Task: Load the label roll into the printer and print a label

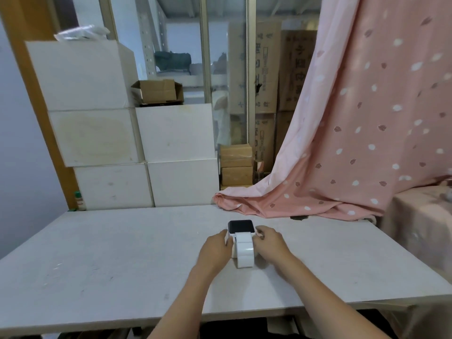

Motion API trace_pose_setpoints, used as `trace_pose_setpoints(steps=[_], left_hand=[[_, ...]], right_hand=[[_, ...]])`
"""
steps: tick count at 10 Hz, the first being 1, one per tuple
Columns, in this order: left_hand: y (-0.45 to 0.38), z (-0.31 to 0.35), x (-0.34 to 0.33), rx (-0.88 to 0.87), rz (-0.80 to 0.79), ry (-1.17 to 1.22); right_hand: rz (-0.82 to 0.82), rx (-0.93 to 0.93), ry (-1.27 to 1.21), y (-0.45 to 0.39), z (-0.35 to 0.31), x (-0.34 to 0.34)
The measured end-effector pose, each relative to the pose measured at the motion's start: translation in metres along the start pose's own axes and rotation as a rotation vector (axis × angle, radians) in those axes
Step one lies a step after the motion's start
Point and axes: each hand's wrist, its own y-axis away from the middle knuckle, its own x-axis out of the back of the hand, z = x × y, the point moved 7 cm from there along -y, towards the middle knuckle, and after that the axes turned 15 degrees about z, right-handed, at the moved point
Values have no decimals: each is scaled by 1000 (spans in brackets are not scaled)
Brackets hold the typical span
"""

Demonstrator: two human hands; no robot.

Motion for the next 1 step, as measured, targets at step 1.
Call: trace_pose_setpoints(steps=[1], left_hand=[[-7, 8, 13, -54, -35, -232]], right_hand=[[37, 57, 251, -6, -27, 19]])
